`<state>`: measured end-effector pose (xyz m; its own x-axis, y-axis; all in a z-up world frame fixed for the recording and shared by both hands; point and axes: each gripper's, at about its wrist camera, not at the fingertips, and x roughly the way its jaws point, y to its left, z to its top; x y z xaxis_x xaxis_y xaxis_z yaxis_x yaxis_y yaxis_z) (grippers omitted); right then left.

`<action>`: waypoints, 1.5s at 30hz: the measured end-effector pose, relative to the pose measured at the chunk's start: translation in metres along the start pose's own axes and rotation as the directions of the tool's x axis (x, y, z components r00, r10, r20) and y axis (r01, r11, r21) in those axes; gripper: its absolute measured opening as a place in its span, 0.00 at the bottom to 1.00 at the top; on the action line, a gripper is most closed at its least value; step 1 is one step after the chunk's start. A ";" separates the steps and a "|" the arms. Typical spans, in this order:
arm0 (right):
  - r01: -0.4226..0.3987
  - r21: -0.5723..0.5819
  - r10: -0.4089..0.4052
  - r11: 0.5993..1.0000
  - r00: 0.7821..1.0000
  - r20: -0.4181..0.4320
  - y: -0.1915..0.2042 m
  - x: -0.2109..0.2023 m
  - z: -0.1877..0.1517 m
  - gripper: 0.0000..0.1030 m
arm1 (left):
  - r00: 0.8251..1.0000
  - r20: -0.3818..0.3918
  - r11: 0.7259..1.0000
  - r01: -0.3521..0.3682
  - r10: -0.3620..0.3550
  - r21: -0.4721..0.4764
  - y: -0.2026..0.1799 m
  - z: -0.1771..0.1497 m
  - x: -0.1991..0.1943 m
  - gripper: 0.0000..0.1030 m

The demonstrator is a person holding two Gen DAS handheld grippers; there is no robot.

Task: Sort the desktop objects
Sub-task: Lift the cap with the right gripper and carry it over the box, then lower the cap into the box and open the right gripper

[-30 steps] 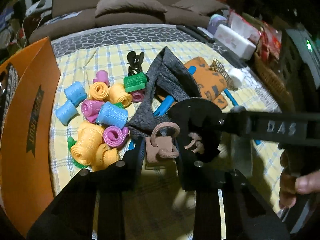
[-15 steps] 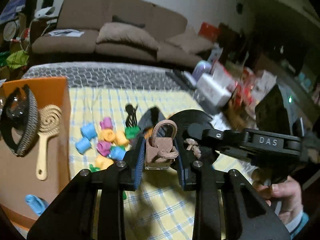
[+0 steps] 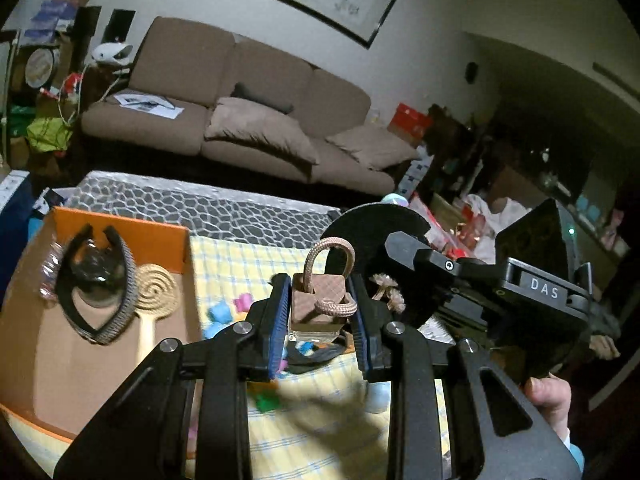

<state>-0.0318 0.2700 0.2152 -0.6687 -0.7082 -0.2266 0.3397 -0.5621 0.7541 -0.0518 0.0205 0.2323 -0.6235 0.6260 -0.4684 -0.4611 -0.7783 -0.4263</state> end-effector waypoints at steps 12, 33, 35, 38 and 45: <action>-0.003 0.073 0.007 0.997 0.998 -0.058 0.002 0.089 -0.020 0.07 | 0.984 -0.047 0.985 -0.171 0.170 -0.008 0.084 0.020 -0.018 0.25; 0.294 -0.223 -0.334 0.929 0.927 -0.169 -0.038 0.215 -0.019 0.07 | 0.903 -0.264 0.940 -0.307 0.338 0.151 0.147 0.019 0.122 0.20; 0.310 -0.245 -0.353 0.919 0.922 -0.160 -0.041 0.218 -0.017 0.08 | 0.900 -0.261 0.934 -0.311 0.348 0.174 0.141 0.023 0.130 0.20; 0.338 -0.270 -0.385 0.902 0.912 -0.145 -0.050 0.223 -0.016 0.09 | 0.890 -0.264 0.925 -0.328 0.371 0.194 0.136 0.028 0.140 0.18; 0.413 -0.281 -0.453 0.866 0.887 -0.093 -0.061 0.214 -0.010 0.63 | 0.873 -0.269 0.912 -0.368 0.407 0.184 0.147 0.027 0.128 0.18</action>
<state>-0.1889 0.1485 0.1145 -0.6853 -0.4131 -0.5997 0.2042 -0.8995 0.3863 -0.2162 -0.0151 0.1308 -0.5616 0.2435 -0.7908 -0.3071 -0.9488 -0.0740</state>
